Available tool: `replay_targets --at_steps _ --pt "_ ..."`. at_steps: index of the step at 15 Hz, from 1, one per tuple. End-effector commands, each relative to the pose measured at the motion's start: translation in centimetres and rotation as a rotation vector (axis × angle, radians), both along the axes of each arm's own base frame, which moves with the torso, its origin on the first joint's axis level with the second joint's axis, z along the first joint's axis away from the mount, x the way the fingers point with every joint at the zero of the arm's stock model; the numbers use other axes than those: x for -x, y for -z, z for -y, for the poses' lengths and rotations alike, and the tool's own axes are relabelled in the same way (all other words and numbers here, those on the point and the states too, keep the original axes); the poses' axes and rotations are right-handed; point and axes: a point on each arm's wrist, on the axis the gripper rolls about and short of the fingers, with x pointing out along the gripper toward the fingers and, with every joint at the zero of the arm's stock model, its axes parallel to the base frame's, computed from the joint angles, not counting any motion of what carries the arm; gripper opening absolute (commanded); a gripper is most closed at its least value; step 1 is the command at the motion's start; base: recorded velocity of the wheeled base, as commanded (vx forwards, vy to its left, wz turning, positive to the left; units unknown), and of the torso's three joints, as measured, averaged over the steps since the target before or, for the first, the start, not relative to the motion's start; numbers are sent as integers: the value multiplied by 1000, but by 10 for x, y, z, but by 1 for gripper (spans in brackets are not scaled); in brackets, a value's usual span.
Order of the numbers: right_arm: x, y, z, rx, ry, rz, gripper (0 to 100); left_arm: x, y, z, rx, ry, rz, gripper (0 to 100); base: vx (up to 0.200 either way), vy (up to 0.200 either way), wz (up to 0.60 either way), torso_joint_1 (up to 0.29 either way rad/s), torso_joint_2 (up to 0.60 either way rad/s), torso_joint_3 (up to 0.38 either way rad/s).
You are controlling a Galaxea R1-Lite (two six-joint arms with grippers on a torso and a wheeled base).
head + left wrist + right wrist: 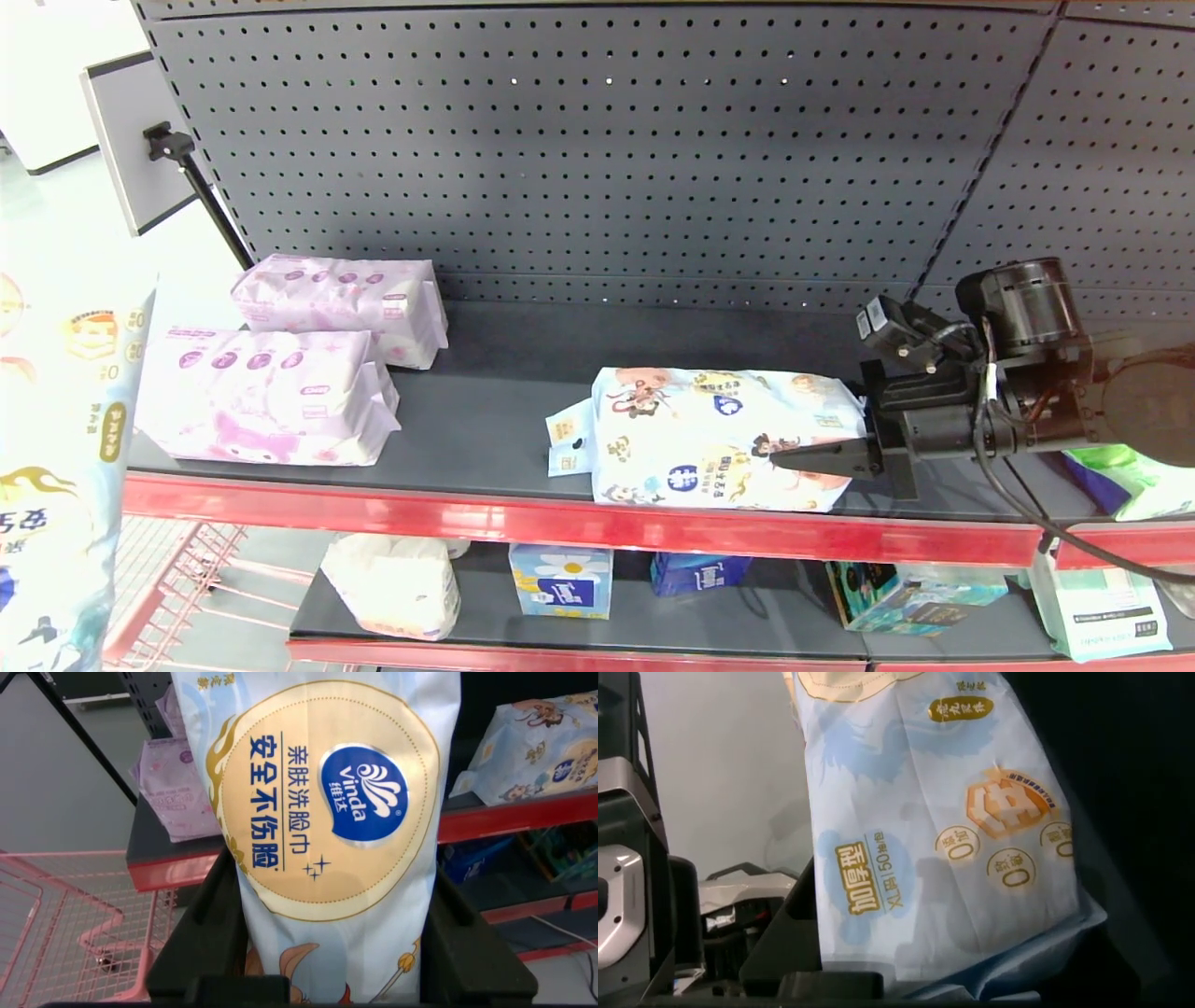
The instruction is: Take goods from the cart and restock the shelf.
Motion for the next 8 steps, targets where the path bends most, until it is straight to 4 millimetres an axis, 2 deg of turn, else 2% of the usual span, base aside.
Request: replay_targets --at_steps 1,8 --pt "0 1 2 1 4 -1 0 -1 0 0 0 0 -3 0 0 0 0 0 0 0" --pt "0 7 1 -27 -33 -32 0 -1 0 0 2 7 -5 0 0 0 0 0 0 0"
